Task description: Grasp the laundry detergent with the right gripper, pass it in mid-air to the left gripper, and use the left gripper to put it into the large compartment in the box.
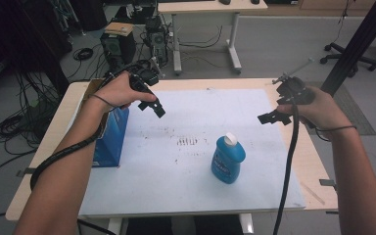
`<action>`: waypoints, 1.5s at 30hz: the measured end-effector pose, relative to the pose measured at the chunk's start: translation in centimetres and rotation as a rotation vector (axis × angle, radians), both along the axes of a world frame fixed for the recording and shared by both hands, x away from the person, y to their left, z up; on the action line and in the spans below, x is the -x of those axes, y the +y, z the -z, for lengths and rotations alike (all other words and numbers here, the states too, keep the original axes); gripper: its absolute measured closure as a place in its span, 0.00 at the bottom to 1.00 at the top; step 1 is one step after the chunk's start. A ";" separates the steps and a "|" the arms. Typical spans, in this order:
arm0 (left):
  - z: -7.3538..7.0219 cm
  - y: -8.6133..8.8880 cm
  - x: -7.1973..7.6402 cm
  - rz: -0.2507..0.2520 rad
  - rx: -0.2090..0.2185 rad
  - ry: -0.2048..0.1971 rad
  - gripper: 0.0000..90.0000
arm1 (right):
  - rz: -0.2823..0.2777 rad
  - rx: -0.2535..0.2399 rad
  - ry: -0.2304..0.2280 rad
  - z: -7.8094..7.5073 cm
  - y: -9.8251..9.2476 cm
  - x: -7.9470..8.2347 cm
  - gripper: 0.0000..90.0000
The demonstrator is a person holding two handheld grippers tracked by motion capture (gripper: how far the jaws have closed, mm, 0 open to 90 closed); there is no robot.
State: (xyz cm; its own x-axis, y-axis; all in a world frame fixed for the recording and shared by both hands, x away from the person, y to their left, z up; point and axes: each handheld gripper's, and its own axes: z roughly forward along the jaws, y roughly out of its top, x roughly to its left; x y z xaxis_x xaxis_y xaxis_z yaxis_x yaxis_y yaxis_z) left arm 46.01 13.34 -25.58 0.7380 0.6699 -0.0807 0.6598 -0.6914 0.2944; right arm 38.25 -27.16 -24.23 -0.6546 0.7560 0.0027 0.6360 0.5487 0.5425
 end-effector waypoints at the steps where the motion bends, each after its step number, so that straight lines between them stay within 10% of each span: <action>1: 0.0 0.1 0.1 -0.001 0.004 0.000 0.04 | 0.005 -0.003 -0.006 0.3 -0.4 0.5 0.06; 45: -0.1 0.0 0.0 0.004 -0.003 0.010 0.04 | -0.017 -0.057 -0.008 6.9 -1.4 8.5 0.06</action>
